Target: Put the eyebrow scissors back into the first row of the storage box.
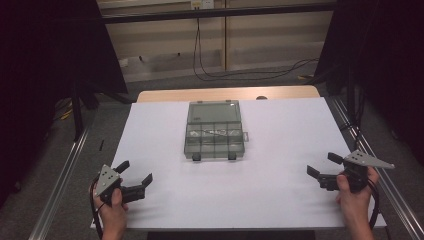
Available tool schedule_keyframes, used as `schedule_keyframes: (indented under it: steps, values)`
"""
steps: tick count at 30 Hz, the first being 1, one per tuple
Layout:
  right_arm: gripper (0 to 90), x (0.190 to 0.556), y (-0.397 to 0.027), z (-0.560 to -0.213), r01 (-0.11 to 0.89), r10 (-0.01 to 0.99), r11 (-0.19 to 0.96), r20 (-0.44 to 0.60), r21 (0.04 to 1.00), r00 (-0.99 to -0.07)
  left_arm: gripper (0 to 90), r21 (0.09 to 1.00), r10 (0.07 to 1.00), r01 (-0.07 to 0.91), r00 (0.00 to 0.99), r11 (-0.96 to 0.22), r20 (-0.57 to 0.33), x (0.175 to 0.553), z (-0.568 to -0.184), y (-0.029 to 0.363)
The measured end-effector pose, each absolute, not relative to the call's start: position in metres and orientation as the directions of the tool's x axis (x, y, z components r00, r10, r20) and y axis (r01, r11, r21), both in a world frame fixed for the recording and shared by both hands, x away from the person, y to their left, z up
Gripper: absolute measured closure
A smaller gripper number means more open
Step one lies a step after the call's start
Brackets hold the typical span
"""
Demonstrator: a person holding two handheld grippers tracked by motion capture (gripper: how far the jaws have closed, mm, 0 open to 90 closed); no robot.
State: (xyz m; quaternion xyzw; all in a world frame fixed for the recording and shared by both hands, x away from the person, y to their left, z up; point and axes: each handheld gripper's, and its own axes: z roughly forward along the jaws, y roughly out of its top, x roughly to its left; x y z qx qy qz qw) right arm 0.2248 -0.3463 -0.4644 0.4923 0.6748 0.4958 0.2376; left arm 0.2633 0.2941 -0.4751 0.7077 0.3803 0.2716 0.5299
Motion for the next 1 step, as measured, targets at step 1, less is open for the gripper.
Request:
schedule_keyframes:
  steps: [1]
  values:
    - [0.0, 0.2242, -0.3479, -0.4648, 0.425, 0.902, 0.023, 0.164, 0.905, -0.398, 3.4, 0.955, 0.829, 0.255, 0.560, -0.153, -0.016, 0.2633, -0.4747, 0.2942]
